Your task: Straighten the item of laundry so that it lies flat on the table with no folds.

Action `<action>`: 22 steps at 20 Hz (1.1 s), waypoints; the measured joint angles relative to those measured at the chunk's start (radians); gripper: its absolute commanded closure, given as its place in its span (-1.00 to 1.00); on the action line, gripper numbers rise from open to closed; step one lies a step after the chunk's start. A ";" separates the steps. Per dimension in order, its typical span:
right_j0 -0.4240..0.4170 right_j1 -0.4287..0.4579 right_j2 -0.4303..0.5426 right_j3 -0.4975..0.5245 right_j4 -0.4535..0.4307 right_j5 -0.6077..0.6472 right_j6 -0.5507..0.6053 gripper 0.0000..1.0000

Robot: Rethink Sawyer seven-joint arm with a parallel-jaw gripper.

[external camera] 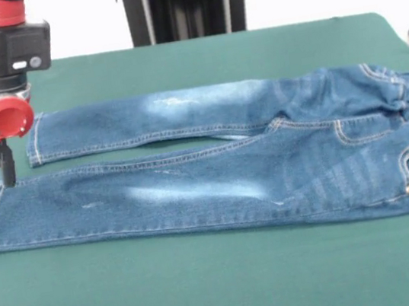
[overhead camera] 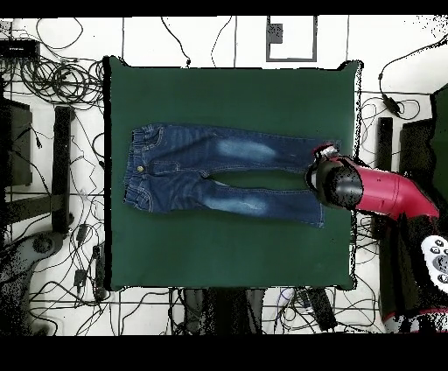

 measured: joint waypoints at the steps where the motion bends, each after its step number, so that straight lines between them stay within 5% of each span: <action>1: 0.000 -0.001 0.000 0.000 0.000 0.000 0.000 -1.00; 22: -0.064 -0.026 0.010 0.098 0.011 0.000 0.000 -1.00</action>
